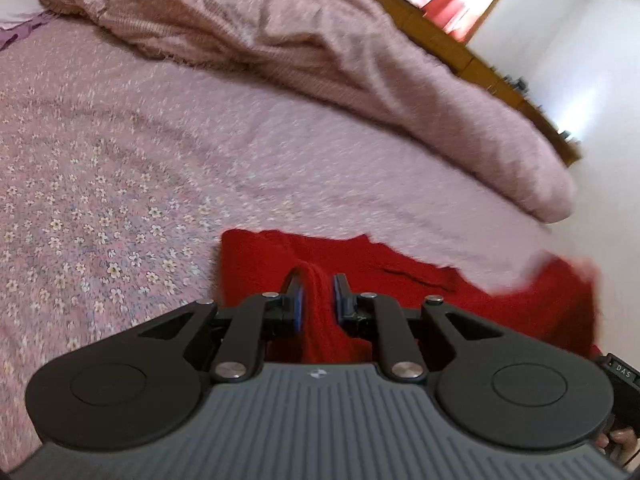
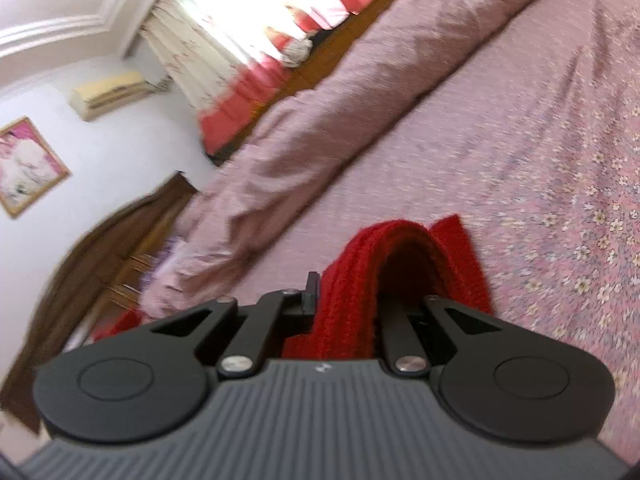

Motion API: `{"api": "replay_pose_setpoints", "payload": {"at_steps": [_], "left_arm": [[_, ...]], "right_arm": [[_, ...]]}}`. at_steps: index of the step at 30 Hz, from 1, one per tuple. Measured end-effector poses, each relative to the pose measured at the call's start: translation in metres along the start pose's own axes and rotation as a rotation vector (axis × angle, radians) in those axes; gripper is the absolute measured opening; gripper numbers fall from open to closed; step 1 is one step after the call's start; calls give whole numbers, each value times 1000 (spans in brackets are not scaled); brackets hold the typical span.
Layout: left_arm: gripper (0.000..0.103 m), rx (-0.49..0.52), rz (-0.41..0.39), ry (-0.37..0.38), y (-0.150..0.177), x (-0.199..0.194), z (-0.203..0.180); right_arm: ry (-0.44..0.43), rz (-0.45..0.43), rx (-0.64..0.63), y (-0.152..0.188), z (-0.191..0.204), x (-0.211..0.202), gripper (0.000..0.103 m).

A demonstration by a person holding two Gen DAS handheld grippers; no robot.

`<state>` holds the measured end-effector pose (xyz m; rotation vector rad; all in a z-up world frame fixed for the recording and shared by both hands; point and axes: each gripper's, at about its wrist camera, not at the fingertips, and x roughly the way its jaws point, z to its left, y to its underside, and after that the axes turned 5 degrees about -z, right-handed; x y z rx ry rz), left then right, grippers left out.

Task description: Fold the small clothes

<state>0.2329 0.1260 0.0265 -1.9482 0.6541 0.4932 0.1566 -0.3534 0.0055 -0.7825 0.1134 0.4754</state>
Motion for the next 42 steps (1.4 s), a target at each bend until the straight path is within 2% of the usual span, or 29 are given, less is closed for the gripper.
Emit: {"api": "replay_pose_setpoints", "payload": {"at_steps": [5,7,9,10,11,12,13,14,15,16,19,21,31,42], "left_arm": [[18,24,34,-53,4,26,8],[19,32,32,-46,3,25,8],[25,48,40,-40,0,21,6],[27,55,38,-37,-1,18,5],[38,63,30,-37,-2,15,4],[55,77,8,-46,-3,9,2],[63,91,-15,-60,-4,4,-1],[74,110,-50,-77,-5,-3,-3],[78,127,-78,-84,-5,-10,-5],[78,141,-93,-84,-6,-17,-8],[79,169,-100,-87,-9,-25,-11],[86,172,-100,-93,-9,-29,-11],[92,153,-104,-103,-1,-40,0],[93,218,-52,-112,1,-10,-9]], "right_arm": [[143,88,-26,12,-24,38,13],[133,80,-14,16,-30,39,12],[122,78,-1,16,-30,37,14],[117,81,-3,16,-30,34,18],[107,87,-5,15,-28,32,21],[96,89,-6,14,-27,29,32],[86,87,-7,13,-25,26,46],[79,80,-11,11,-22,22,54],[78,69,-22,10,-20,18,67],[80,59,-36,7,-16,15,71],[66,47,-67,2,-10,6,71],[64,41,-78,-4,-7,2,71],[109,13,-149,-7,-13,-15,71],[179,21,-160,-12,-30,-4,71]]}}
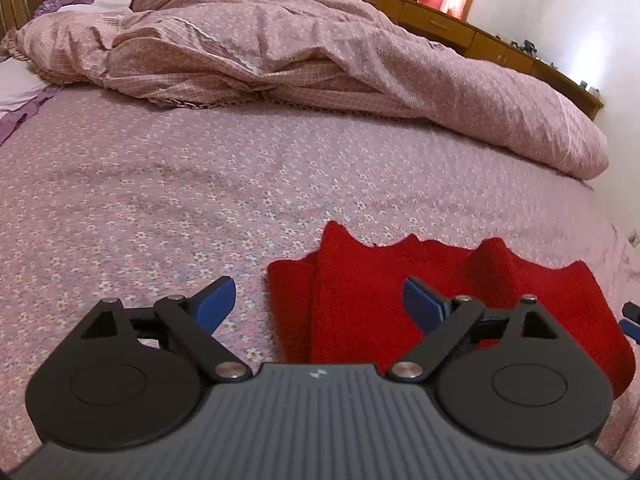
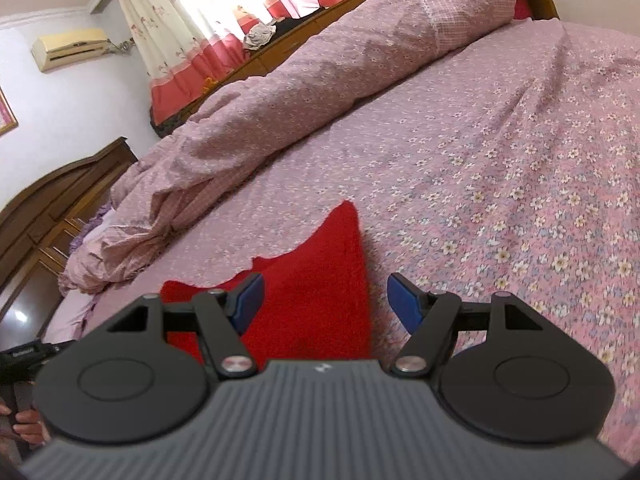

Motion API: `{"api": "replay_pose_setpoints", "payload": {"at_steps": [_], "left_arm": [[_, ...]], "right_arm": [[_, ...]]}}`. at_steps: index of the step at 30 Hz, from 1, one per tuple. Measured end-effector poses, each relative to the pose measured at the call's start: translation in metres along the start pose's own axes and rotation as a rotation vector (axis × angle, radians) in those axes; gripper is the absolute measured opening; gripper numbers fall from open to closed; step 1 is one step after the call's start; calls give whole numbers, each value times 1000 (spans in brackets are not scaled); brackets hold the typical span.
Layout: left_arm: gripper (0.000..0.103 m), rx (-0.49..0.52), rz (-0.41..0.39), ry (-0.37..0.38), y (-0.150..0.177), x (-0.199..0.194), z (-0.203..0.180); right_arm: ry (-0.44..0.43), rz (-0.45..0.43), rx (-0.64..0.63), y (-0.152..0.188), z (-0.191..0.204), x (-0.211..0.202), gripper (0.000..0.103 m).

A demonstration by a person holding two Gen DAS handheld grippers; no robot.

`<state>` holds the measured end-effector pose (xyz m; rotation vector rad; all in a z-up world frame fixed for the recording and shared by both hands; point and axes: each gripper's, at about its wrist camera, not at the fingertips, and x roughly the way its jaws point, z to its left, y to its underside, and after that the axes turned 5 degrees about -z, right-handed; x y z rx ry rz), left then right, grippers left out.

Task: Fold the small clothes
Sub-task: 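Open both tools and press the folded cardigan flat, right tool pinching a corner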

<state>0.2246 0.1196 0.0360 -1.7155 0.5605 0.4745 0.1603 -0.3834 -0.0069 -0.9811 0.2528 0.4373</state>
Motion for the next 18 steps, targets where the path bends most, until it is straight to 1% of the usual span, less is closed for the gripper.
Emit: {"api": "replay_pose_setpoints", "payload": {"at_steps": [7,12,14,16,17,18], "left_arm": [[93,0,51,-10,-1,41,-7],[93,14,78,-38,-2,68,-8],[91,8,87,-42,-2,76,-8],[85,3,84,-29,-1,81,-8],[82,-1,82,-28,-1,82,-8],[75,-2,79,-31,-1,83,-9]], "right_arm": [[51,15,-71,-9,0,29,71],[46,25,-110,-12,1,48,70],[42,22,-130,-12,3,53,69],[34,21,-150,-12,6,57,60],[31,20,-163,-12,8,59,59],[29,19,-176,-11,10,60,55]]}}
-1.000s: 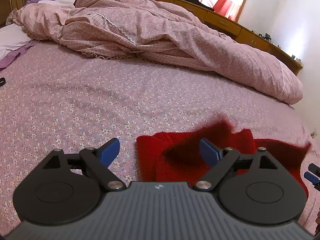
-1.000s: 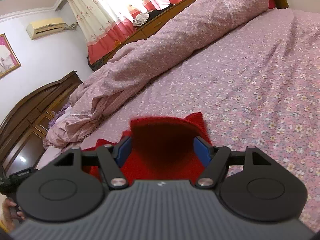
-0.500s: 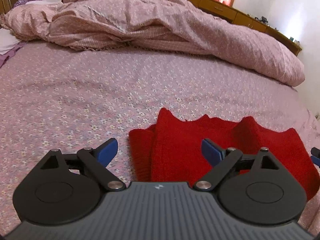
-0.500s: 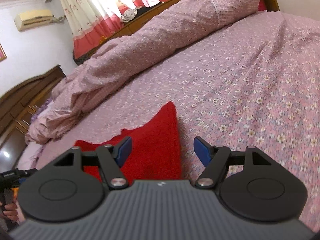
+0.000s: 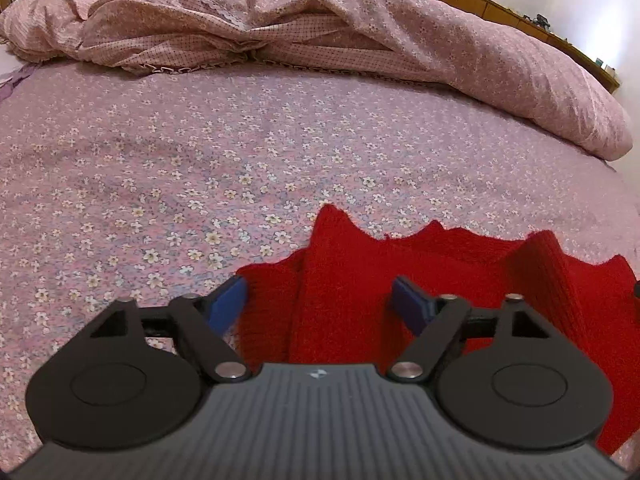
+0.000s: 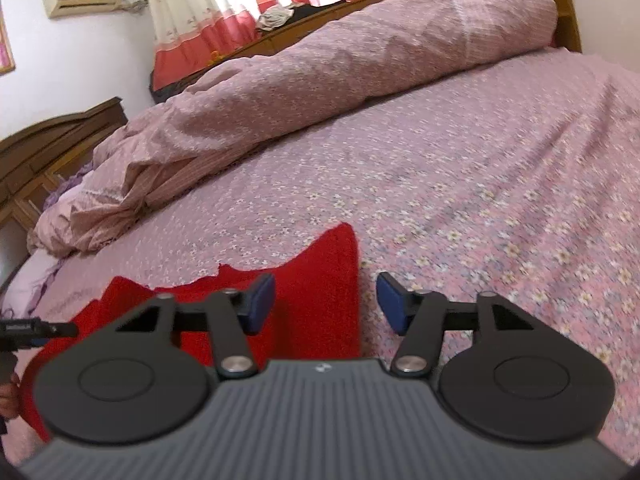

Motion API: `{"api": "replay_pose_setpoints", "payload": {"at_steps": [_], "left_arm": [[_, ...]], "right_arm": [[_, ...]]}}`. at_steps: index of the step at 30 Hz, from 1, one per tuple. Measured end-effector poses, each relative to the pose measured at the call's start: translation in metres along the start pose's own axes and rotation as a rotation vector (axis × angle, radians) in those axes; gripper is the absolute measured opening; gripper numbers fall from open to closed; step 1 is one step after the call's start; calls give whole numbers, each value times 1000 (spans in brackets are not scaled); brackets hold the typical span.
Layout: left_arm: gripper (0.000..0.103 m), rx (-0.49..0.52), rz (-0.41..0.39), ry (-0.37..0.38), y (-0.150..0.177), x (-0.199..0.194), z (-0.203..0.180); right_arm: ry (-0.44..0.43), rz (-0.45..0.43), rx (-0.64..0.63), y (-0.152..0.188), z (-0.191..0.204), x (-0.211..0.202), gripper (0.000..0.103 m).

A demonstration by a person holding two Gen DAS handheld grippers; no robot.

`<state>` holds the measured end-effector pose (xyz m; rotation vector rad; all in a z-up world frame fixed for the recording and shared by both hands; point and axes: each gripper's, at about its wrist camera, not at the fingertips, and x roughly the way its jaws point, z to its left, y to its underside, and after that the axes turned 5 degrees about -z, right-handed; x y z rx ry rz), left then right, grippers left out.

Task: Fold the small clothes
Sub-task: 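Open both tools and press the folded cardigan flat, right tool pinching a corner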

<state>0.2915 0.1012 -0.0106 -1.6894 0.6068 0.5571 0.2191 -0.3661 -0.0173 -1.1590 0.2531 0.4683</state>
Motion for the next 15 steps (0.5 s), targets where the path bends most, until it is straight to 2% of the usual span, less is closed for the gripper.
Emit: {"api": "replay_pose_setpoints", "payload": {"at_steps": [1,3,5,7,8,13,15], "left_arm": [[70,3,-8,-3,1,0,-1],[48,12,-27,-24,2,-1,-2],[35,-10,-58,-28,4,-8,2],[29,-38,-87,-19,5,-18,7],[26,-53,-103,-15,6,-24,10],[23,-74,-181,-24,6,-51,13],[5,-71,-218,-74,6,-56,13]], "right_arm": [[-1,-1,-11,0,2,1,51],[0,-1,-36,0,5,4,49],[11,-9,-74,1,10,4,41],[22,-33,-114,3,15,1,22],[23,-43,-121,2,15,0,17],[-61,-156,-120,-5,21,-22,13],[-67,-200,-142,-10,28,-25,13]]}}
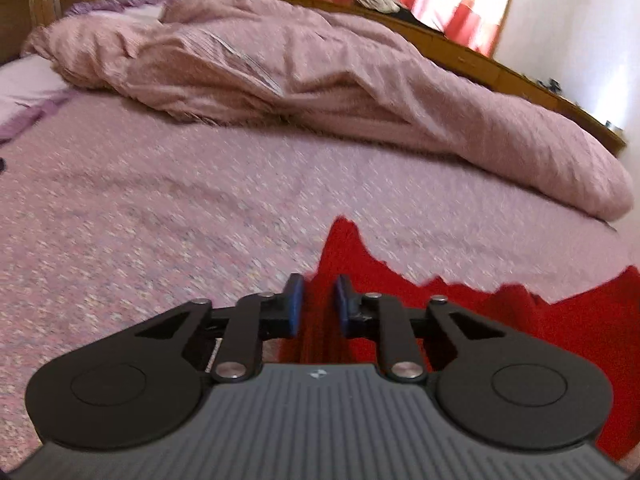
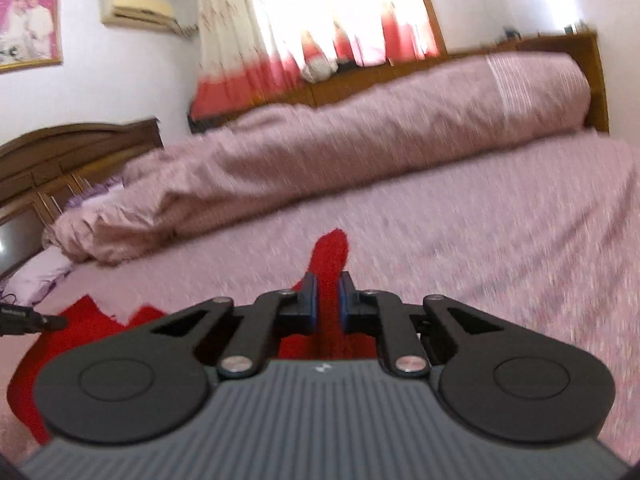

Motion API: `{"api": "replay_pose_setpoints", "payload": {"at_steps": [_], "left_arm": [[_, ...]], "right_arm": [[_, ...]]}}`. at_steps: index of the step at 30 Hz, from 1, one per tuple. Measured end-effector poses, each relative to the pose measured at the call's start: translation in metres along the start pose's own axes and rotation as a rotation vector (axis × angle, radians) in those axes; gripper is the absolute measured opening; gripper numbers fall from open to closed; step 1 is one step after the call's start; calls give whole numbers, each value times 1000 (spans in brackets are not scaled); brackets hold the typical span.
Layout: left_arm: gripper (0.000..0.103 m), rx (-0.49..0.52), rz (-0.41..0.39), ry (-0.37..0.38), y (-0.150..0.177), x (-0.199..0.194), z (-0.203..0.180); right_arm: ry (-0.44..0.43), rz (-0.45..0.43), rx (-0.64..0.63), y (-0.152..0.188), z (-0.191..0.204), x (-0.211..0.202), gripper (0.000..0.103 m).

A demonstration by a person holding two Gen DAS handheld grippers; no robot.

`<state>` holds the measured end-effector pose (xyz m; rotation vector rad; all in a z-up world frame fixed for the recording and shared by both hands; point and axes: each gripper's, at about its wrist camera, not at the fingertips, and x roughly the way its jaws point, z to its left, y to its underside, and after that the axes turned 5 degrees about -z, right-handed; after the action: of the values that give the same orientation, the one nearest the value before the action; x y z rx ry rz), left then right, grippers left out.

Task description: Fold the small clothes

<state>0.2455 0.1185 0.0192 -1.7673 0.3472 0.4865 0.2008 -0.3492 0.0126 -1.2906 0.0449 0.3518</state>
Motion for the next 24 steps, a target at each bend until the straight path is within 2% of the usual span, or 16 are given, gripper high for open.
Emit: {"api": "replay_pose_setpoints", "payload": {"at_steps": [2,3,7,10,13,14,15,16,17,18,21,24], "left_arm": [[5,42,-58,-100,-3,0,1],[5,32,-62,-108,-5,2,4],[5,-44,53,-36,-10,21,17],[6,-21,87,6,-9,25,15],[9,8,108,46,-9,30,9],[17,17,117,58,-10,34,7],[36,26,135,75,-11,38,5],[50,30,154,87,-12,43,3],[73,29,171,98,-13,48,0],[86,29,171,106,-13,52,-1],[87,69,157,119,-16,60,-12],[86,89,167,94,-21,72,-20]], "right_arm": [[30,-22,-26,-3,4,5,13],[49,-23,-24,-3,4,10,13],[110,41,-4,9,-4,36,13],[155,128,-4,25,-11,51,13],[144,140,56,31,-20,48,13],[137,143,72,32,-23,47,13],[132,146,80,33,-24,48,14],[127,149,83,33,-25,47,15],[126,152,82,33,-24,48,15],[128,153,80,33,-23,48,15],[126,152,70,32,-20,47,15],[121,154,67,31,-20,47,16]]}}
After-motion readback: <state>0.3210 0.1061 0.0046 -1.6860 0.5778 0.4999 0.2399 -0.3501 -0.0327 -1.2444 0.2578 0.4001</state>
